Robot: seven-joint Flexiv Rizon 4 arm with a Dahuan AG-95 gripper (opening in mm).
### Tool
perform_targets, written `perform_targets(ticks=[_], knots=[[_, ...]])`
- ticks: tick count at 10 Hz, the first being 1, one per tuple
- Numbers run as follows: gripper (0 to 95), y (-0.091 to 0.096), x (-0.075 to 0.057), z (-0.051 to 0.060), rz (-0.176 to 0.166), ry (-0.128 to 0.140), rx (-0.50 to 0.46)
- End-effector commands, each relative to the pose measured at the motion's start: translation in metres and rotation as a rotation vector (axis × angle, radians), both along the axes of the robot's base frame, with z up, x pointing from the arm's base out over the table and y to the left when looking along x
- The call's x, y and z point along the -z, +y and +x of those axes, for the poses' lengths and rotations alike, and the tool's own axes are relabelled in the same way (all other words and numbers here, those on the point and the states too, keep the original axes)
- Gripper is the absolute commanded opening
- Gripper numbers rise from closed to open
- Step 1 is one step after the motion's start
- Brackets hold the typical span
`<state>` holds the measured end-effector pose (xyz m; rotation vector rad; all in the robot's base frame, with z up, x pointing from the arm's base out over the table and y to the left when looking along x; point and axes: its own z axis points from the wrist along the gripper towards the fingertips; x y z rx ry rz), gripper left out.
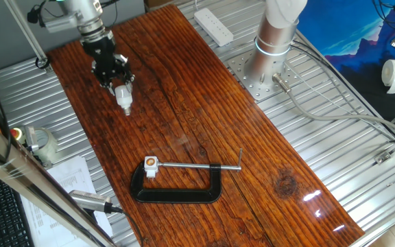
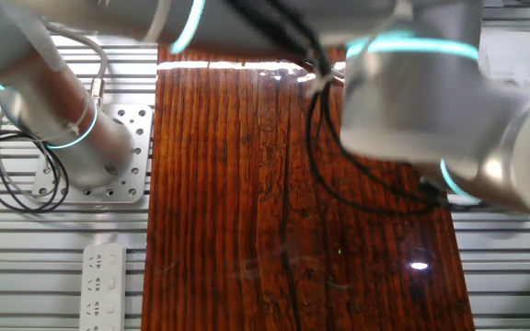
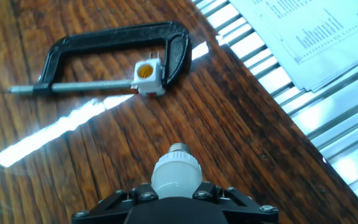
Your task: Install the light bulb by rotating it
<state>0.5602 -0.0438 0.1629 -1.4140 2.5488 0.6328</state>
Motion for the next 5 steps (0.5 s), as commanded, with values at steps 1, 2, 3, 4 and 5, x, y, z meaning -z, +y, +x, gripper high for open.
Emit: perform_targets(ticks=[1,2,3,4,5], knots=[[0.0,0.011,-0.005,0.004,-0.018,0.014,0.026],[0.0,0.018,-0.008,0.007,-0.036,0.03,0.052],[0.0,0.023,-0.011,0.009,-0.055,0.05,0.074],[0.0,0.026,-0.013,0.009,-0.061,0.056,0.083],[0.0,0.036,-0.015,0.012,-0.075,0.072,0.114]])
